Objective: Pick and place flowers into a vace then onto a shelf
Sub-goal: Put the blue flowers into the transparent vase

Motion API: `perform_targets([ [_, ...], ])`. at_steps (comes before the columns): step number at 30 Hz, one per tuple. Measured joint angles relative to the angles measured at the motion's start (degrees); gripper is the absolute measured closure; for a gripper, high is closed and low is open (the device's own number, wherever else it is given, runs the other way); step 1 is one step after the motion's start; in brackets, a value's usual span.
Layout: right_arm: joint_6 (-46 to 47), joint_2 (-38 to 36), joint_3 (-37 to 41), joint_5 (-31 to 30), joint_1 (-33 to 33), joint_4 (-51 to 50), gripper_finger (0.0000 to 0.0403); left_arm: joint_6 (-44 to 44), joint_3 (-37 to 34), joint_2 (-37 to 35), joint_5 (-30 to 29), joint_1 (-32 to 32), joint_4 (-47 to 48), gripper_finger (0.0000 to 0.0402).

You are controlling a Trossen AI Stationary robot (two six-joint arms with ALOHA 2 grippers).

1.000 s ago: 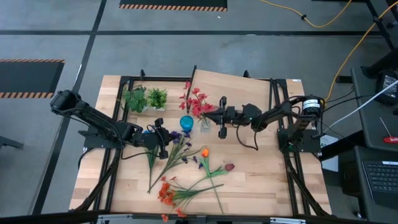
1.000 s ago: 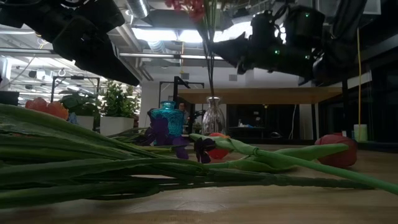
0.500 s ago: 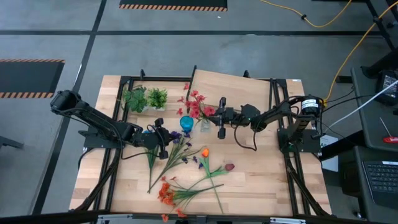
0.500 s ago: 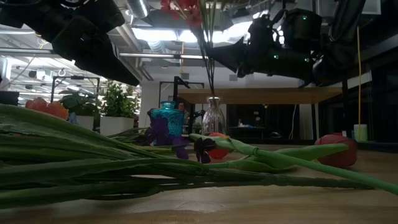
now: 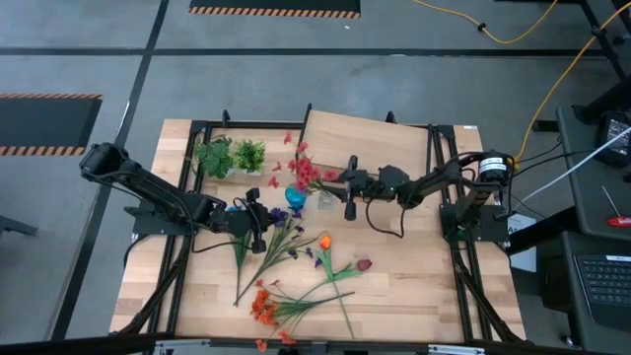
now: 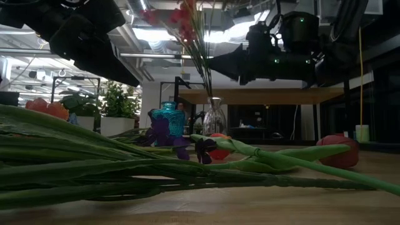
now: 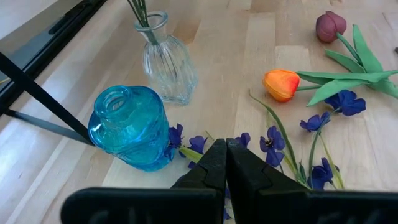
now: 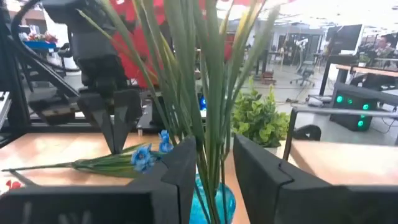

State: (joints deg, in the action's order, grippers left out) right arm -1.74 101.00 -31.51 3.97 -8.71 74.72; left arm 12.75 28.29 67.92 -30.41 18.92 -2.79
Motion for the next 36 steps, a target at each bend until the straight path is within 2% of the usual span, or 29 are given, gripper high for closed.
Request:
perform_targets([
  [5,-0.2,-4.0,0.0,0.0,0.0,-5.3,0.0289,0.1,0.0,0.0,0.0,0.0,0.0,0.0398],
  [10,-0.8,-10.9,0.0,-2.7,0.1,-17.5,0.0289,0.1,0.0,0.0,0.0,0.6,-0.2,0.0398],
  [17,-4.2,-21.1,0.0,-2.9,1.6,-30.2,0.0289,0.1,2.1,0.0,0.8,0.9,0.2,0.0398],
  [21,-4.9,-25.5,0.0,-2.9,2.5,-35.1,0.0289,0.9,5.7,0.0,2.6,1.0,6.3,0.0398],
  [26,-5.0,-27.0,0.0,-3.0,4.4,-39.4,0.0302,10.8,12.4,0.0,0.2,3.3,20.8,0.0398],
  [31,-7.8,-24.0,0.0,-2.9,7.1,-34.9,0.0334,20.6,18.0,0.0,-3.5,7.3,31.1,0.04],
  [36,-9.8,-23.0,0.1,-2.9,9.1,-34.3,0.0379,34.1,23.0,4.0,-1.8,9.8,41.9,0.0399],
])
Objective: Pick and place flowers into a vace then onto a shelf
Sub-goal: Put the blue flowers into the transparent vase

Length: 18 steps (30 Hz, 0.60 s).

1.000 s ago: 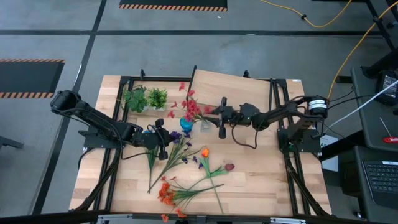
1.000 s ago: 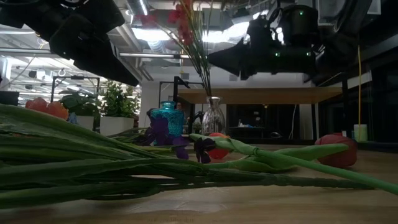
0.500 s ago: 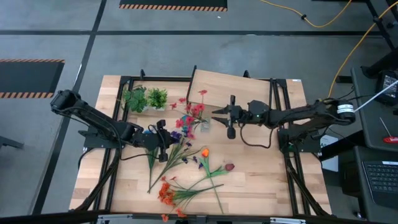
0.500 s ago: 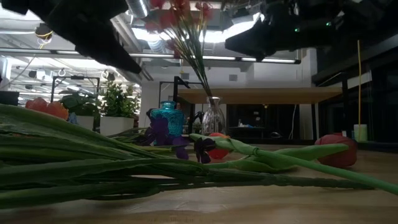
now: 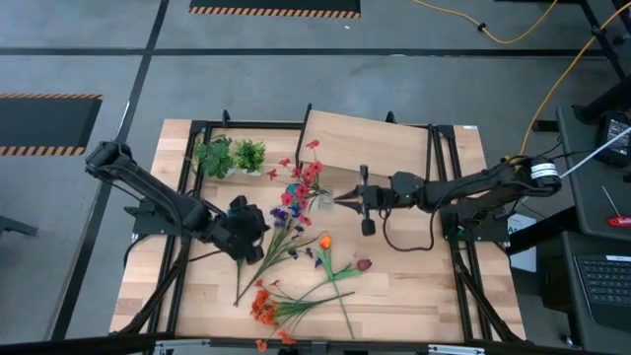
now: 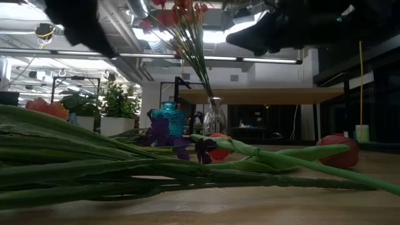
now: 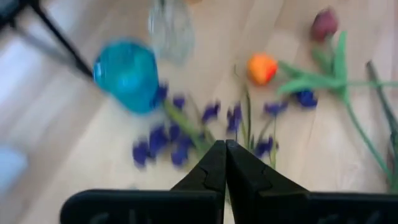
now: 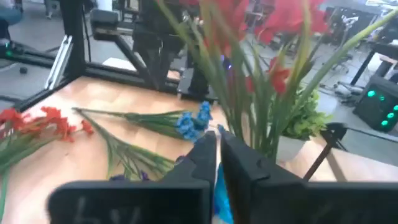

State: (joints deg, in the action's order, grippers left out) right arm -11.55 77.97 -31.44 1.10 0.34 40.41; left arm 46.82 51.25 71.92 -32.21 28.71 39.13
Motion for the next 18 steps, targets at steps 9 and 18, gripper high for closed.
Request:
perform_targets([
  [9,0.8,0.0,10.3,0.0,0.8,15.6,0.0385,21.0,14.9,15.9,14.8,1.4,25.8,0.0399],
  [18,0.7,0.0,17.7,0.0,0.8,25.7,0.0399,37.5,18.7,20.4,19.9,3.5,29.3,0.0398],
])
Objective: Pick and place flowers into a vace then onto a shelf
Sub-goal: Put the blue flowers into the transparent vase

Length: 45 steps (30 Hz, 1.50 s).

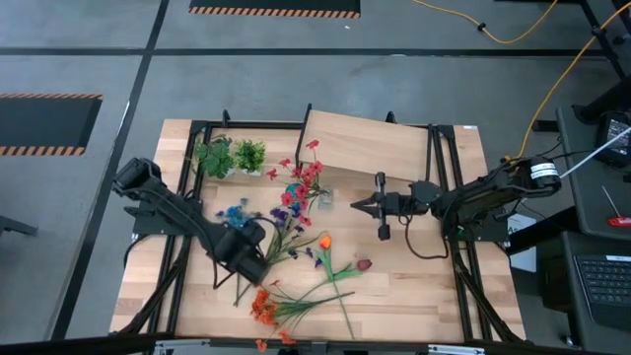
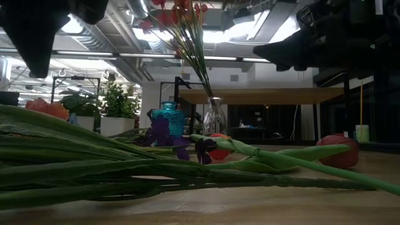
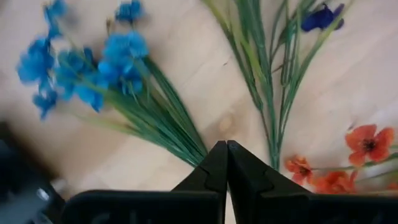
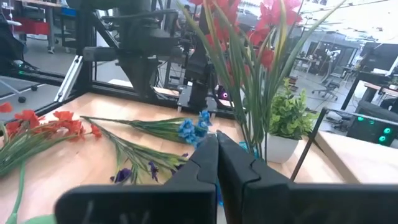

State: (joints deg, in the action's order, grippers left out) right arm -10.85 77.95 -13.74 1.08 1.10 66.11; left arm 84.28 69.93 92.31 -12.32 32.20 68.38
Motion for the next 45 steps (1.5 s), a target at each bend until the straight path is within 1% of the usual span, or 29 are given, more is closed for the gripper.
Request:
perform_targets([
  [5,-0.1,0.0,0.0,0.0,0.0,-0.3,0.0393,11.6,-0.2,0.0,0.1,0.3,-0.4,0.0388],
  [8,-0.1,0.0,0.0,0.0,0.0,-0.4,0.0383,14.3,-0.2,0.0,0.0,0.7,-1.0,0.0369],
  [12,0.0,0.0,0.0,0.0,0.0,-0.8,0.0378,18.4,-0.2,0.0,-1.3,0.8,-0.8,0.0334],
  [16,0.0,0.0,0.0,0.0,0.0,-0.9,0.0384,19.1,-0.2,0.0,-1.5,0.8,-0.8,0.0296],
  [20,0.0,0.0,0.0,0.0,0.0,-1.6,0.0392,22.6,-0.2,1.3,-1.2,1.2,-0.4,0.0265],
  [23,0.0,0.0,0.0,0.0,0.0,-1.8,0.0397,26.2,-0.2,3.2,0.2,1.6,0.6,0.025],
  [26,0.1,0.0,0.0,0.0,0.0,-1.8,0.0396,27.1,-0.2,5.4,2.0,2.5,1.0,0.0245],
  [30,0.2,0.0,0.0,0.1,0.0,-1.8,0.0388,30.4,-0.2,7.3,2.4,3.8,1.0,0.0247],
  [38,0.3,0.0,0.0,0.1,0.0,-1.8,0.0385,38.7,-0.2,7.5,3.2,8.2,0.3,0.0251],
  [40,0.3,0.0,0.0,0.1,0.0,-1.8,0.0384,40.6,-0.2,7.5,2.6,9.2,-0.5,0.0251],
  [43,0.3,0.0,0.0,0.1,0.0,-1.8,0.0384,42.6,-0.2,7.5,-0.7,10.4,-1.1,0.0251],
  [45,0.3,0.0,0.0,0.1,0.0,-1.8,0.0384,42.9,-0.7,7.5,-0.7,10.6,-1.4,0.0251],
])
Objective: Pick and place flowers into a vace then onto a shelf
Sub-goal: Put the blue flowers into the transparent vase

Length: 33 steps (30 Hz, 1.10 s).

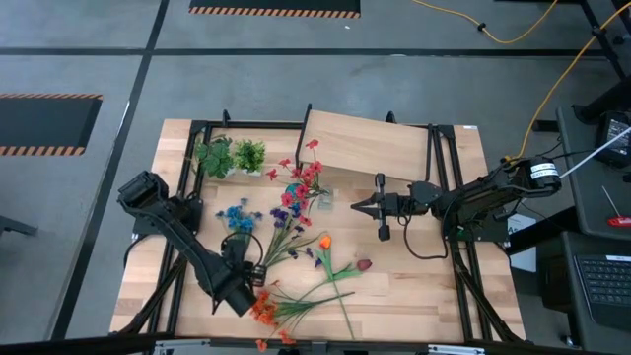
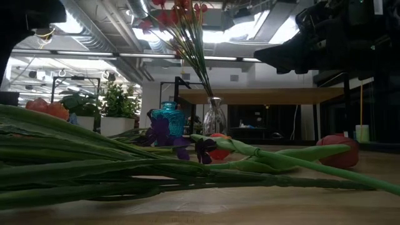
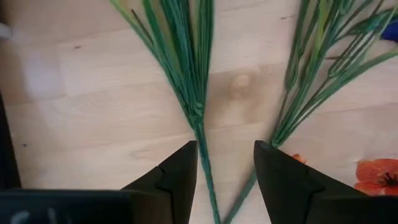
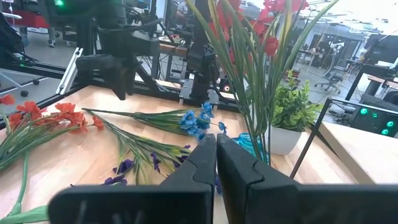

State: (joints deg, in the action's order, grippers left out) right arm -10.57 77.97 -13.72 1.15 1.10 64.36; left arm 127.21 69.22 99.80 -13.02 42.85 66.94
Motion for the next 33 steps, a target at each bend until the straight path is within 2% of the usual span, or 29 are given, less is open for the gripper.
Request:
perform_targets([
  [4,0.5,0.0,0.0,0.0,0.0,0.0,0.0384,-0.3,-3.1,0.0,0.7,-0.3,-1.3,0.0251],
  [8,1.3,0.0,0.0,0.0,0.0,0.1,0.0384,-0.3,-7.2,0.0,-0.6,-0.2,-6.8,0.0251],
  [19,1.2,0.0,0.0,0.0,0.0,0.2,0.0384,-1.2,-15.9,-0.4,1.1,-0.2,-19.9,0.0261],
  [23,1.2,0.0,0.0,0.0,0.0,0.2,0.0384,-2.0,-16.3,-0.4,2.7,-0.2,-20.4,0.0298],
  [28,1.3,0.0,0.0,0.0,0.0,0.2,0.0384,-2.0,-16.2,-0.3,2.0,-0.1,-20.1,0.0378],
  [33,1.3,0.0,0.0,0.0,0.0,0.6,0.0384,-4.3,-16.2,-0.8,0.5,0.2,-20.2,0.0387],
])
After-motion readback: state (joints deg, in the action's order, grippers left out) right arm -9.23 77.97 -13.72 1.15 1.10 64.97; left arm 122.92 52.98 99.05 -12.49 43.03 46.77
